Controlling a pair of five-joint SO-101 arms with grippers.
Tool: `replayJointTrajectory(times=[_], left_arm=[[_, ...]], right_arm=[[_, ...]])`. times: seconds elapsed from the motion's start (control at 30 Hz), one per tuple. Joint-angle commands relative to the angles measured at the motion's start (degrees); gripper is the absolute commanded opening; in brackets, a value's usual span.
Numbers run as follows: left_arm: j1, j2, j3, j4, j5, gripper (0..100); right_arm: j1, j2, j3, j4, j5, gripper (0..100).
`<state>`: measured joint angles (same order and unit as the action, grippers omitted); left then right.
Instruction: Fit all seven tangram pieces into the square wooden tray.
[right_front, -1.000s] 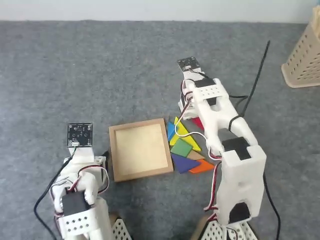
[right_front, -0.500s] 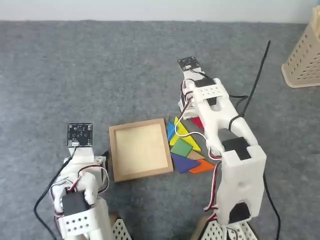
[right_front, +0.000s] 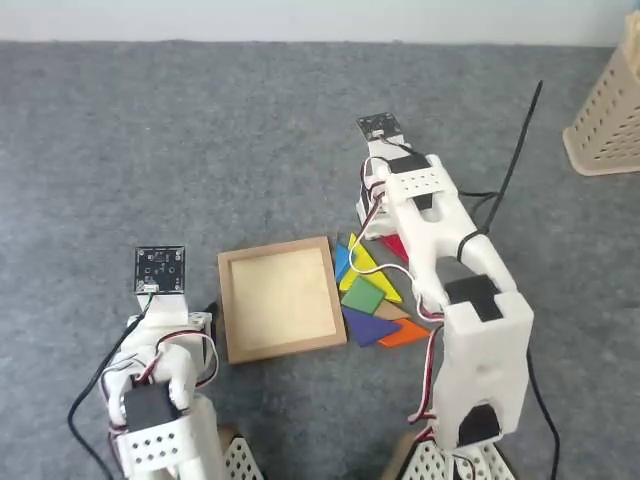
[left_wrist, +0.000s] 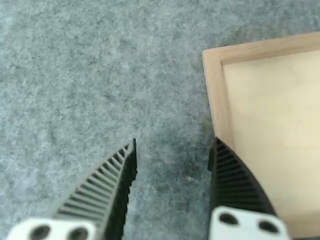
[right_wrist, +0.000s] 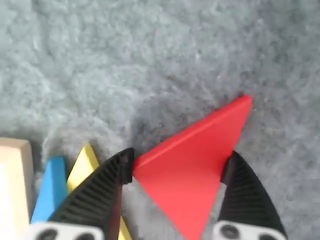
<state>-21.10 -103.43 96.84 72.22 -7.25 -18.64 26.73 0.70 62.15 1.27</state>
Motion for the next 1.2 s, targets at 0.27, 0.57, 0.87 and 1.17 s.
replayJointTrajectory(times=[0.27, 0.57, 0.87, 1.17], left_arm=[[-0.3, -0.9, -0.2, 0.2, 0.5, 23], [-0.3, -0.9, -0.2, 0.2, 0.5, 23], [-0.3, -0.9, -0.2, 0.2, 0.5, 23], [-0.3, -0.9, -0.2, 0.2, 0.5, 23]], right_arm=[[-0.3, -14.6, 7.2, 0.3, -0.5, 14.4], [-2.2, -22.7, 12.5, -1.1, -0.4, 14.4], [-0.6, -19.5, 12.4, -1.1, 2.8, 18.3], [-0.6, -10.2, 5.6, -1.0, 2.7, 31.0]])
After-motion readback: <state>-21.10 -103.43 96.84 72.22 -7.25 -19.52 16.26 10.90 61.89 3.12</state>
